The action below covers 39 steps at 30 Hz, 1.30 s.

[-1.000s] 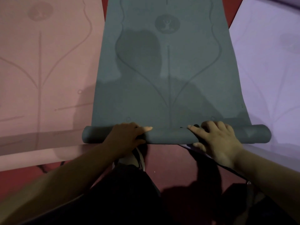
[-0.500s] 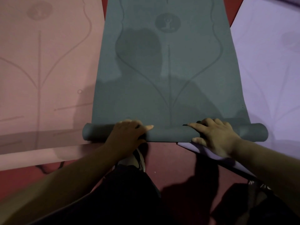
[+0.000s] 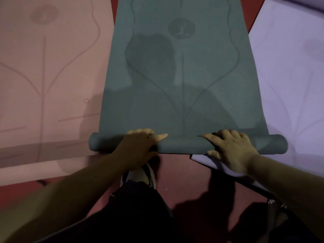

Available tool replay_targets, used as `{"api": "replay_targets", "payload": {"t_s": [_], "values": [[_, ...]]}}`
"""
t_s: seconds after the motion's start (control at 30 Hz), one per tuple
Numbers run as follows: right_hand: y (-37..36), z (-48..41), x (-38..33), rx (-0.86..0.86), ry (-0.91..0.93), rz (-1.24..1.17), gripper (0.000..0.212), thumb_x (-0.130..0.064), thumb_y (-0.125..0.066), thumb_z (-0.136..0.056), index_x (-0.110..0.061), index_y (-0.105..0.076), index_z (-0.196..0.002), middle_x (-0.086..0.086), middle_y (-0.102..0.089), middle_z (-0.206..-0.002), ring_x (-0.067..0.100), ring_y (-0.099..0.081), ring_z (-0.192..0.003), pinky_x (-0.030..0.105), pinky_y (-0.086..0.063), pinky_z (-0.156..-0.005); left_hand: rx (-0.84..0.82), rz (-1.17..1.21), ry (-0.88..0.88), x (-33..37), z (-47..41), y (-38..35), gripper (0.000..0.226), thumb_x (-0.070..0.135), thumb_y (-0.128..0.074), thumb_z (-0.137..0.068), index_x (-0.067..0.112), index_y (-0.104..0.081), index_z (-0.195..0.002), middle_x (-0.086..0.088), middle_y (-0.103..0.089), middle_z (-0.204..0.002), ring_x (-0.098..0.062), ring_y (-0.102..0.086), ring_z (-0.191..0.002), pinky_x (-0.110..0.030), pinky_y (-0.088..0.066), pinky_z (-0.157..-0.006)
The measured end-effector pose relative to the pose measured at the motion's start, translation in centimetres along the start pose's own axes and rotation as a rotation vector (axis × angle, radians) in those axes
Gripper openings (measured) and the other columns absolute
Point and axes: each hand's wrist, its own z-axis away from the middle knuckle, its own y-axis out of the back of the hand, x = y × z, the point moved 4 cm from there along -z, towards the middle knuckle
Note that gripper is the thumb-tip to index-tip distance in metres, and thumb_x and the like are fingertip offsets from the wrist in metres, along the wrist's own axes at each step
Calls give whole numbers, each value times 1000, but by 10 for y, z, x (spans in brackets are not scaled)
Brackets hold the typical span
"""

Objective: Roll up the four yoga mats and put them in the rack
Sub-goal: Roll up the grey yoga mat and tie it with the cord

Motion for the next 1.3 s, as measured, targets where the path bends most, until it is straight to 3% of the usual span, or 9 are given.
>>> {"api": "replay_targets", "payload": {"t_s": [0.17,0.33,0.47,0.63,0.77,0.93,1.03,1.2,1.3], "values": [[6,-9,5,-128,29,-47,69,-80,-18,-87,-58,-9,-152,-7,-41,-138,24,-43,-124,42,-34,-103,50,26,22,-2,0,-3,61,54,-50,-83,47,-46,-143,6,-62,-119,-25,-64,-102,-41,-47,-84],[-2,5,-8,156,-55,28,76,-82,-31,-81,-42,-46,-145,11,-57,-116,36,-54,-98,52,-41,-96,-35,59,72,-7,-10,4,63,46,-62,-95,54,-34,-150,14,-53,-136,-17,-52,-124,-37,-37,-98],[-3,-5,-8,149,-86,1,73,-82,-29,-80,-41,-54,-135,10,-59,-106,35,-55,-92,50,-41,-92,-24,54,73,-6,-12,6,65,47,-61,-95,51,-32,-152,12,-53,-138,-19,-51,-125,-38,-38,-99],[9,-15,1,-81,-87,38,89,-89,-3,-70,-53,-25,-148,0,-49,-127,28,-49,-116,43,-34,-102,54,-106,83,2,-5,4,76,53,-66,-86,48,-31,-153,1,-51,-143,-25,-52,-127,-46,-37,-104],[15,-24,4,-167,-44,-18,79,-88,-18,-79,-54,-18,-151,1,-46,-134,29,-46,-124,44,-34,-107,109,-128,98,2,-6,-2,75,51,-73,-80,48,-41,-147,2,-61,-133,-26,-60,-114,-49,-41,-99],[6,-9,-1,178,-3,22,74,-78,-26,-86,-41,-47,-146,9,-58,-111,35,-54,-97,49,-41,-94,55,-57,100,-7,-16,4,66,56,-59,-89,54,-32,-149,14,-57,-129,-21,-58,-112,-41,-41,-93],[1,-8,-1,226,-9,0,67,-73,-32,-88,-39,-53,-143,11,-61,-111,35,-55,-96,50,-41,-94,-14,-34,95,-11,-24,6,69,53,-60,-93,54,-26,-153,15,-52,-136,-20,-53,-121,-40,-38,-99],[11,-26,11,-44,-4,-5,80,-84,-8,-80,-54,-25,-152,-1,-52,-129,27,-51,-114,43,-36,-101,101,-134,62,-11,-21,6,74,63,-48,-87,46,-24,-156,7,-58,-130,-25,-58,-113,-44,-43,-95],[20,-37,16,-143,9,-59,70,-83,-23,-87,-58,-13,-152,-2,-45,-140,27,-46,-126,42,-33,-107,199,-251,49,-6,-16,-3,89,66,-63,-76,38,-31,-154,-5,-61,-128,-30,-59,-109,-57,-44,-98]]}}
